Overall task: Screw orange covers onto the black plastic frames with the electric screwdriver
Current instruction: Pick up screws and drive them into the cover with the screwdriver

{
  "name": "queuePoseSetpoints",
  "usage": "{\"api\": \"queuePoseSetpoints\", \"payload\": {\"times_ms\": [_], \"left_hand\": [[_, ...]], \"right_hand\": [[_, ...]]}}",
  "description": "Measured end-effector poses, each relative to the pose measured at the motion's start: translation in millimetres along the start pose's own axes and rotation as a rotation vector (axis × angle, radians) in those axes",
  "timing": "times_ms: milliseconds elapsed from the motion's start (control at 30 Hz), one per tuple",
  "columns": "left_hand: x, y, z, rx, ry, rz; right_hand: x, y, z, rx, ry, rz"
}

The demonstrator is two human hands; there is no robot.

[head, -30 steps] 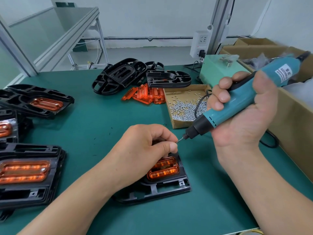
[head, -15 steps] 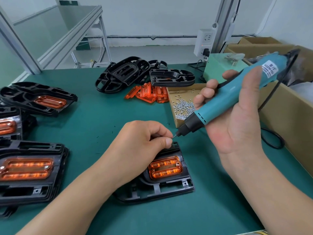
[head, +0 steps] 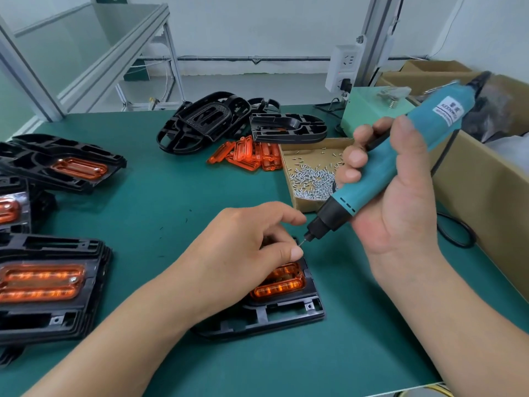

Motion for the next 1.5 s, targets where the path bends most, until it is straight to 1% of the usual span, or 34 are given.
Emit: {"api": "queuePoseSetpoints", "payload": {"times_ms": [133,300,400,500,567,633,700,833,1033,1500], "left_hand": [[-1,3,0,0.027,-0.024,-0.032],[0,18,-2,0.032,-0.049,0.030],[2,23,-6,0.164,-0.053,0.044],[6,15,-18,0.400,-0.011,-0.073],[5,8,-28,0.470,0.026,-0.160],[4,3,-31,0.481,0.048,-0.203],[5,0,-31,0.481,0.068,-0.205],[11,-2,-30,0.443,0.136,-0.140],[14,-4,-32,0.425,0.194,-0.103],[16,-5,-33,0.412,0.193,-0.097]], "right_hand": [[1,1,0,-0.035,0.013,-0.015],[4,1,-4,-0.016,0.028,-0.029],[4,1,-3,-0.016,0.022,-0.035],[5,2,-3,-0.016,0.019,-0.034],[4,2,-3,-0.032,0.017,-0.039],[4,1,-2,-0.054,0.015,-0.049],[4,1,-2,-0.078,0.016,-0.057],[3,-3,-1,-0.101,0.005,-0.081],[-1,-12,-1,-0.153,0.007,-0.131],[-7,-29,-5,-0.235,0.061,-0.221]]}}
Point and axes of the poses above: each hand's wrist, its own x-axis towards the middle knuckle, its own y-axis out of the back of the hand, z = x × y, the point moved 10 cm from there along x, towards the middle knuckle, and after that the axes turned 14 degrees about y, right-handed, at the moved point
